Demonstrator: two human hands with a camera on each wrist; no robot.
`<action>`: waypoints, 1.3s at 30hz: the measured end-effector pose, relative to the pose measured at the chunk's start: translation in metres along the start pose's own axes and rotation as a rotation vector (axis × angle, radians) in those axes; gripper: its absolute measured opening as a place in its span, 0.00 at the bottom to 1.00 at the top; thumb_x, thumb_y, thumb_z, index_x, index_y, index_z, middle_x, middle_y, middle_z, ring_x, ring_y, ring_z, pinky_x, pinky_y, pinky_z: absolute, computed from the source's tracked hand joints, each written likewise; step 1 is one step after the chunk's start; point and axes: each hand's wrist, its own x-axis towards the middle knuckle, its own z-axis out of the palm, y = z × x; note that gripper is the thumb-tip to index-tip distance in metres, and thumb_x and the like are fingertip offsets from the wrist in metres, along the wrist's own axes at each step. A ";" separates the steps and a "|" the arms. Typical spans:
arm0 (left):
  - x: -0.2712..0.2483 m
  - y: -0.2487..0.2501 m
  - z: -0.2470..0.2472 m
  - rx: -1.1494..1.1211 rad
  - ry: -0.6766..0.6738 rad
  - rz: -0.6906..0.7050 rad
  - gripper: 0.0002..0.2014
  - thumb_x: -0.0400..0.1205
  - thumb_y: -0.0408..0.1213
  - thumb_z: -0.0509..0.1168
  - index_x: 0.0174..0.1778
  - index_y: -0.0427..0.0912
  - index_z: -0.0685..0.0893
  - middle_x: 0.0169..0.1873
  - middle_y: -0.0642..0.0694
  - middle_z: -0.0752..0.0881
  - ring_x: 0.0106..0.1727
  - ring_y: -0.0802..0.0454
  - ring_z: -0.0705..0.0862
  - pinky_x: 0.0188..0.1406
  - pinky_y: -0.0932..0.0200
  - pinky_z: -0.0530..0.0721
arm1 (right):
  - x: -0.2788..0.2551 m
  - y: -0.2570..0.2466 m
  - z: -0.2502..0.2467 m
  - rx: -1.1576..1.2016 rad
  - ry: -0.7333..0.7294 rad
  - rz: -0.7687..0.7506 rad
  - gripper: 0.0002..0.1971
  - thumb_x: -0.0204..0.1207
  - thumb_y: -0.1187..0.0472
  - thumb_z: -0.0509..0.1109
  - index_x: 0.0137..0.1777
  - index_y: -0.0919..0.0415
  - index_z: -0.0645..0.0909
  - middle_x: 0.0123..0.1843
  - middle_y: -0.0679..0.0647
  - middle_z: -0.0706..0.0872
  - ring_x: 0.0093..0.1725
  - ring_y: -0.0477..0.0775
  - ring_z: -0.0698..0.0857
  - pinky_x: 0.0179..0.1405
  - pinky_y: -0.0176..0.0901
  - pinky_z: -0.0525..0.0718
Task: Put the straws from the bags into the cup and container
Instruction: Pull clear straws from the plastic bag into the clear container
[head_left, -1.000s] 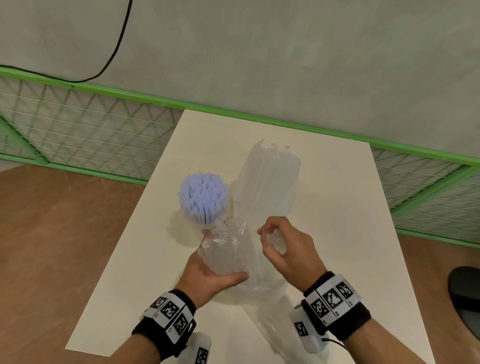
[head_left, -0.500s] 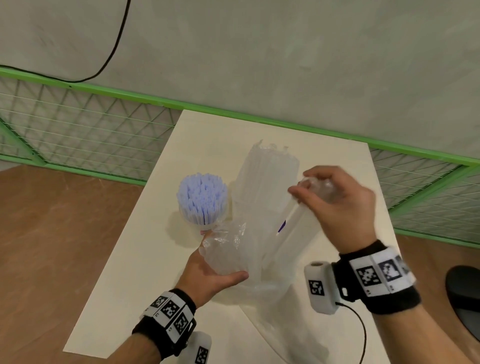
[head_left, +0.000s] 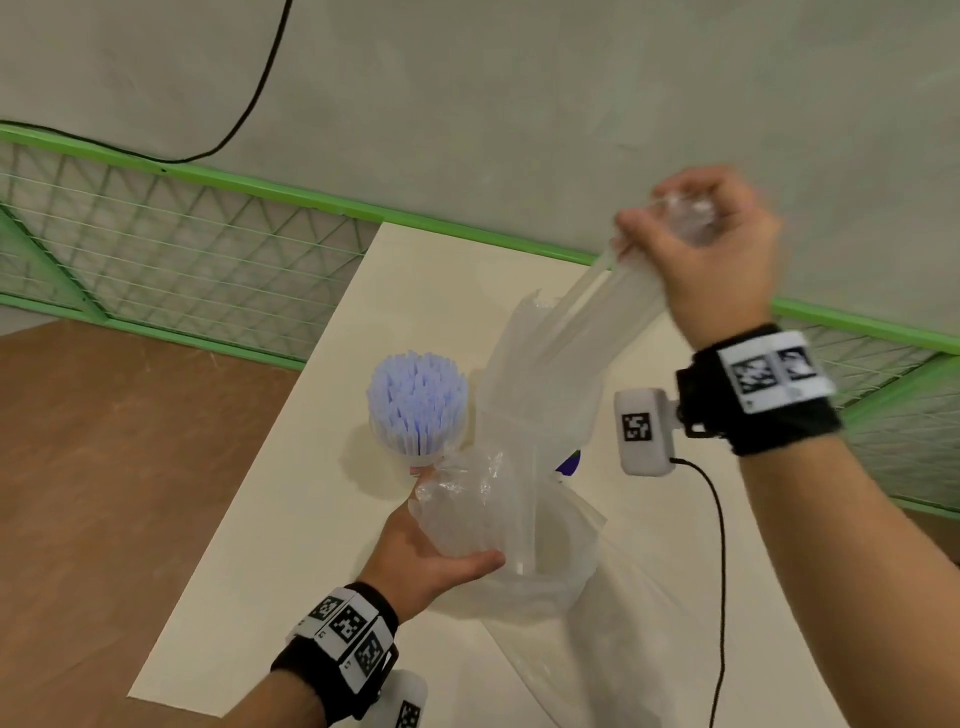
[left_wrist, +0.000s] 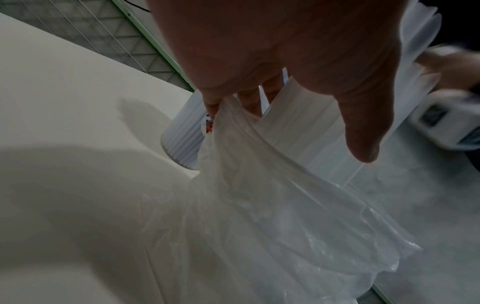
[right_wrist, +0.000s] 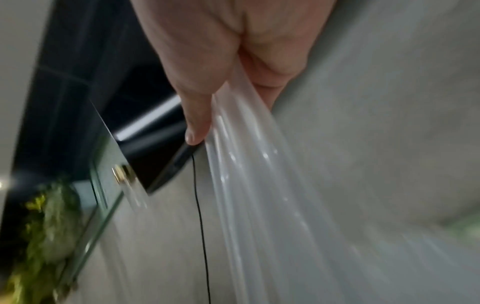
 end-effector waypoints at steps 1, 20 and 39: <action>0.000 0.000 0.000 -0.001 -0.002 0.002 0.38 0.61 0.31 0.87 0.64 0.56 0.79 0.55 0.54 0.90 0.60 0.56 0.88 0.64 0.54 0.82 | -0.003 0.017 0.010 -0.032 -0.070 0.052 0.14 0.66 0.60 0.83 0.44 0.51 0.81 0.39 0.54 0.87 0.39 0.66 0.90 0.41 0.63 0.89; 0.002 0.003 0.000 0.003 -0.021 0.005 0.38 0.61 0.32 0.87 0.64 0.58 0.79 0.57 0.58 0.89 0.62 0.60 0.86 0.63 0.60 0.81 | -0.043 0.101 0.036 -1.028 -1.072 -0.183 0.20 0.85 0.40 0.54 0.73 0.46 0.68 0.87 0.38 0.51 0.87 0.53 0.43 0.81 0.64 0.48; 0.000 0.004 -0.002 -0.011 0.005 0.013 0.39 0.61 0.32 0.87 0.57 0.76 0.80 0.58 0.61 0.88 0.64 0.61 0.85 0.68 0.57 0.80 | -0.018 0.090 0.045 -0.909 -1.184 0.108 0.56 0.62 0.40 0.82 0.81 0.28 0.44 0.86 0.35 0.41 0.86 0.56 0.49 0.75 0.76 0.55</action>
